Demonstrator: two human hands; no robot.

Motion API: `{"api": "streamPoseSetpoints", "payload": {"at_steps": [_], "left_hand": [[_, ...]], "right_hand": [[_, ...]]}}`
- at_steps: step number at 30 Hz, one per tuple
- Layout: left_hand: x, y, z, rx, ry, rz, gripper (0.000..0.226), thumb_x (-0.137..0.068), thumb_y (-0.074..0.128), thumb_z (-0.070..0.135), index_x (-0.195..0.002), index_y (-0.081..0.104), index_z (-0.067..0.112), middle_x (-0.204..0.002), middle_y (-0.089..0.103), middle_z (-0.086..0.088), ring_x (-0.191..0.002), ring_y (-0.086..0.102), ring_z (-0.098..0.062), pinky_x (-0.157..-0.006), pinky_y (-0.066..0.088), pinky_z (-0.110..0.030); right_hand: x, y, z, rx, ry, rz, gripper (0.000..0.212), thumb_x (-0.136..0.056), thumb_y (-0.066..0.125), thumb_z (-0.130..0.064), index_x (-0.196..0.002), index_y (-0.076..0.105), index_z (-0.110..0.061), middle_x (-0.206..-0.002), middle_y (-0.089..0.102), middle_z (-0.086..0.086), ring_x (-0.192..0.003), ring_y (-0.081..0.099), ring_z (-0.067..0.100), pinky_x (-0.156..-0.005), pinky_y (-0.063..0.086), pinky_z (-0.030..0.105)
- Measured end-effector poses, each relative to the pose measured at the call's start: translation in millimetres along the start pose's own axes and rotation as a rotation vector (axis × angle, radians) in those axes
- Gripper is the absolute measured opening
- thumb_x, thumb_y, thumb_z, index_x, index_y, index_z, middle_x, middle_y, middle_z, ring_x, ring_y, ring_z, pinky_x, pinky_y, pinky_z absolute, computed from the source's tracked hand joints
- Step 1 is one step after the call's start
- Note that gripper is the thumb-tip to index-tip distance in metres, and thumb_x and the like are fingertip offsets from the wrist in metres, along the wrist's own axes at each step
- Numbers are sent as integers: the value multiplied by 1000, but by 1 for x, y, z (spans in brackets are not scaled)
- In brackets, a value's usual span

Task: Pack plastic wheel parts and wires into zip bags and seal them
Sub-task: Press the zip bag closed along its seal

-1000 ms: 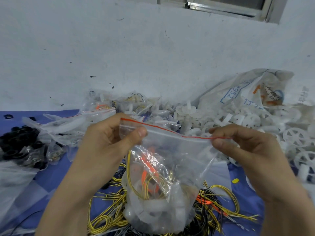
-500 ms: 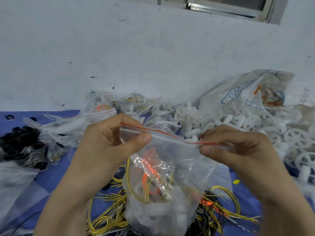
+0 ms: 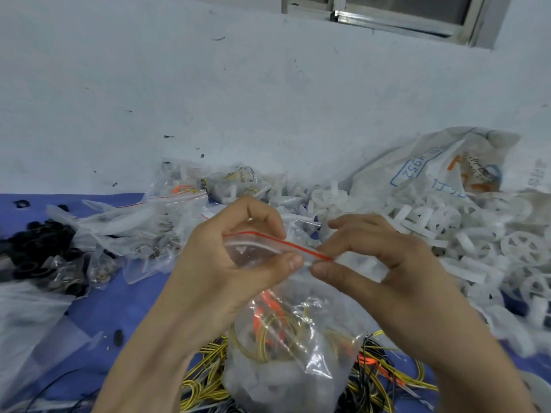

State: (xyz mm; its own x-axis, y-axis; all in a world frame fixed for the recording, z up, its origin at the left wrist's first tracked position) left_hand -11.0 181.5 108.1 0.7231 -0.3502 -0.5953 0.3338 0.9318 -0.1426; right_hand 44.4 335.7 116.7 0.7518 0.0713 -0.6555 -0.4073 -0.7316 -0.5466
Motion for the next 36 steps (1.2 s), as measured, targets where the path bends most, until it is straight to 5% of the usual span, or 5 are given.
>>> {"api": "streamPoseSetpoints", "payload": {"at_steps": [8, 20, 28, 31, 36], "left_hand": [[-4, -31, -27, 405, -101, 328, 24, -57, 77, 12, -71, 65, 27, -72, 62, 4, -61, 59, -9, -55, 52, -20], [31, -142, -80, 768, -364, 935, 11, -96, 48, 15, -105, 53, 19, -72, 65, 6, -51, 60, -7, -51, 51, -19], [40, -152, -83, 795, -281, 1048, 13, -98, 43, 15, -102, 54, 20, -71, 65, 6, -50, 58, -7, -49, 49, -18], [37, -145, -77, 766, -280, 1009, 14, -95, 44, 11, -94, 54, 20, -62, 66, 8, -47, 56, -7, -48, 50, -18], [35, -142, -65, 710, -275, 996, 14, -94, 46, 11, -90, 56, 20, -60, 65, 8, -47, 55, -7, -49, 50, -19]], "right_hand": [[14, 53, 52, -481, 486, -482, 26, -72, 81, -23, -96, 73, -22, -98, 73, -7, -92, 67, 6, -75, 48, 13], [-6, 72, 15, -524, 740, -236, 21, -71, 65, -14, -52, 75, -16, -52, 66, -7, -40, 54, -9, -43, 39, 3], [-69, 85, 26, -1093, 709, 402, 35, -95, 50, -27, -114, 57, 1, -112, 67, 12, -98, 66, 16, -80, 55, 24], [-70, 102, 17, -1080, 711, 265, 78, -70, 61, -43, -140, 41, -14, -146, 41, 8, -131, 44, 21, -105, 39, 34], [-32, 106, 22, -1100, 795, 161, 60, -57, 63, -29, -115, 64, -13, -114, 68, 12, -102, 64, 26, -78, 58, 42]]}}
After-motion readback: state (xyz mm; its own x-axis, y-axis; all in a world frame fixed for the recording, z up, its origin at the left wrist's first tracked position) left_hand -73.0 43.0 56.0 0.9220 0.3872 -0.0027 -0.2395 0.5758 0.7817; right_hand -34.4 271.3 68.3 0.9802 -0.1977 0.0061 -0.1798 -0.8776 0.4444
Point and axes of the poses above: each hand's wrist, its own x-axis away from the middle knuckle, its own y-axis out of the palm, z = x × y, the point moved 5 cm from there along -x, towards the middle knuckle
